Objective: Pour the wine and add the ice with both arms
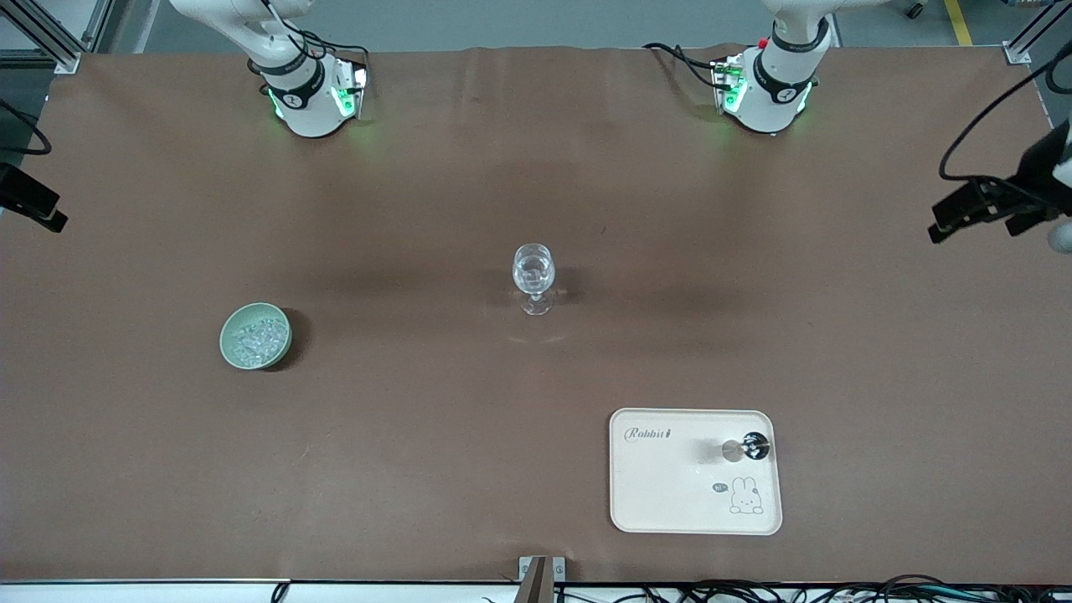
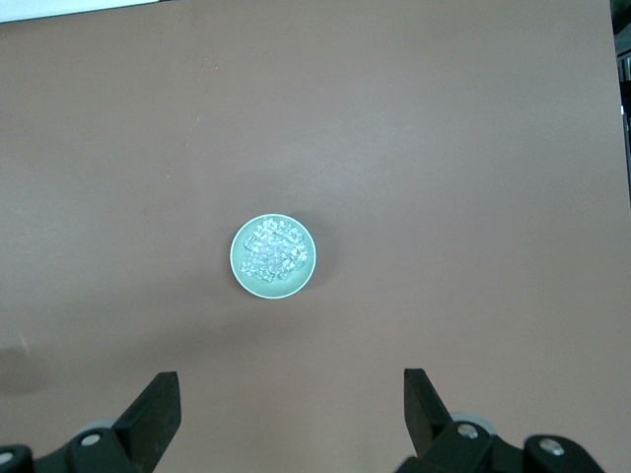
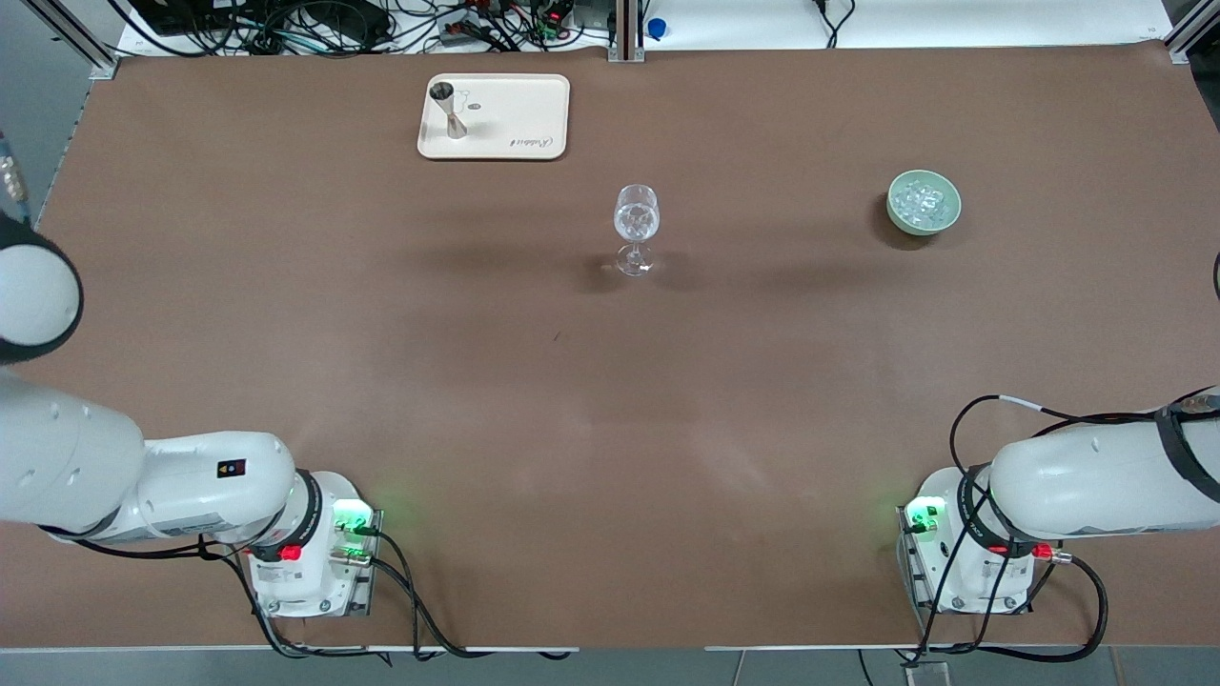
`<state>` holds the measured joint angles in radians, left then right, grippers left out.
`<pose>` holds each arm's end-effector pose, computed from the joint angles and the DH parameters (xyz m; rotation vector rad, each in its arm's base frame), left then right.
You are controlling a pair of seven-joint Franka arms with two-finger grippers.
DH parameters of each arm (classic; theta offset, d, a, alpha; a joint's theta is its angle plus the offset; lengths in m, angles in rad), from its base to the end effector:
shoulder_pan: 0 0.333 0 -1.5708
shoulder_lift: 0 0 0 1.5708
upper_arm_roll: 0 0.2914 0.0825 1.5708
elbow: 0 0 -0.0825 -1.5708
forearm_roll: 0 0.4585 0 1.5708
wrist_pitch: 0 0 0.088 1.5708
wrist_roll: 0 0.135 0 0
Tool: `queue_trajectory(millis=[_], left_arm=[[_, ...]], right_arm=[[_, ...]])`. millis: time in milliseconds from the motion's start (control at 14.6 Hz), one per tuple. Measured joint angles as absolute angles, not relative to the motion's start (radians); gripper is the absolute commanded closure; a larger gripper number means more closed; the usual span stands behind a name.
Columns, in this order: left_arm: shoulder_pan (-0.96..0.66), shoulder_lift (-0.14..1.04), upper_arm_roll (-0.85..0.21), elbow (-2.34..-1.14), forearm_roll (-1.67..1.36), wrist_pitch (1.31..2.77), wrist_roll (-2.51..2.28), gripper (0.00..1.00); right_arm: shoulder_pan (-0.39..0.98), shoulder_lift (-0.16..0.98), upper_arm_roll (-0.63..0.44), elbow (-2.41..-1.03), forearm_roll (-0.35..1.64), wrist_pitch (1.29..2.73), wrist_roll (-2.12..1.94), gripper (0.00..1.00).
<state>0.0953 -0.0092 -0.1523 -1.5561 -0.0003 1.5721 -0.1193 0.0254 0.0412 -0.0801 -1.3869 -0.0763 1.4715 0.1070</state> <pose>0.6266 -0.0361 0.5858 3.1387 0.0978 0.0394 0.6287 -0.0443 0.6371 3.0518 -0.2612 0.0699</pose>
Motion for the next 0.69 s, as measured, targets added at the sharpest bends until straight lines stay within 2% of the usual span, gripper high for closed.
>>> queue_trajectory(millis=[274,685], left_arm=[[0.024,-0.091,-0.110,-1.658,-0.002,1.586,-0.119,0.00],[0.021,-0.115,-0.107,-1.669,-0.002,1.586,-0.117,0.00]], right_arm=[[0.025,0.041,-0.079,-1.385,-0.076,1.476,0.107,0.00],[0.022,0.041,-0.079,-1.382,-0.013,1.480,0.108,0.00]])
